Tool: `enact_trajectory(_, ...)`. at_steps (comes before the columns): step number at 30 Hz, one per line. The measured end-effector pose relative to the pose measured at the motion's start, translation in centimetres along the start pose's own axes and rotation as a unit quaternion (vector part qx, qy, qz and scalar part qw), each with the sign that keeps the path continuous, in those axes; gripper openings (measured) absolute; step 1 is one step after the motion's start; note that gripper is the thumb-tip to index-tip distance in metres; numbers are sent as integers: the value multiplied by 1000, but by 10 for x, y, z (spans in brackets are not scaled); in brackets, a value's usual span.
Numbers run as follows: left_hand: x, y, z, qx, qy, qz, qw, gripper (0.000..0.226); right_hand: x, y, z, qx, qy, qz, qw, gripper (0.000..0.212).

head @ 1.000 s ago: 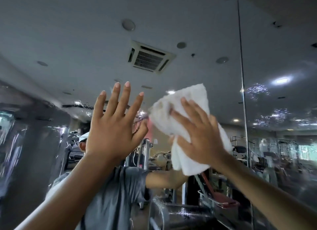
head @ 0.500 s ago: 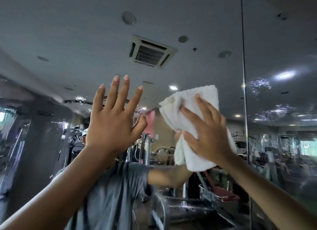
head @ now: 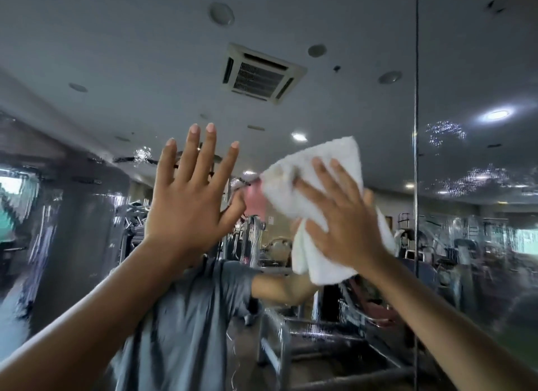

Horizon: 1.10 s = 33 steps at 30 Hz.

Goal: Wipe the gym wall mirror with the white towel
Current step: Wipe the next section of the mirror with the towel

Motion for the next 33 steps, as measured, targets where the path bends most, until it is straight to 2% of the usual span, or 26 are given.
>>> enact_trajectory(3,-3,-2,0,-7,3,8,1000,71,29,-33,13,66,-19,-162,984,66)
enact_trajectory(5,-8,-5,0,-10,-11,7,1000,70,56,-28,19,80,-30,-222,971,65)
enact_trajectory(7,-16,-7,1,-12,-37,-9,999,68,64,-4,20,60,-46,-208,975,65)
enact_trajectory(11,-27,-6,1,-8,-47,-18,999,68,10,48,-2,16,-28,-49,998,69)
enact_trajectory(13,-29,-7,0,0,-34,-18,999,69,-20,40,-10,6,-3,0,1000,70)
enact_trajectory(15,-30,-8,-2,4,-19,-15,1000,70,-24,8,-8,23,-1,-44,999,67)
enact_trajectory(17,-29,-8,-4,5,-11,-8,1000,72,-6,-20,1,61,-23,-143,988,65)
enact_trajectory(20,-29,-7,-2,-8,-17,-5,1000,71,28,-14,10,86,-44,-240,966,67)
enact_trajectory(22,-30,-5,-1,-19,-35,-9,999,69,28,20,8,67,-48,-202,976,68)
enact_trajectory(25,-28,-3,1,-32,-49,-13,998,67,-11,67,-9,33,-19,-46,998,70)
enact_trajectory(27,-32,-4,0,-36,-33,-4,999,68,-41,62,-18,18,-1,12,1000,70)
enact_trajectory(29,-44,-11,-5,-29,-14,0,999,68,-46,34,-18,33,10,-25,999,70)
enact_trajectory(33,-67,-24,-12,-16,-15,-14,1000,64,-2,1,0,83,-49,-197,976,66)
Point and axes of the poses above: each hand's wrist, its own x-axis towards the middle knuckle, its own z-axis out of the back of the hand, y = z × x, the point moved 5 cm from there along x, towards the middle knuckle, and after that the axes turned 10 degrees about y, right-handed, at the moved point
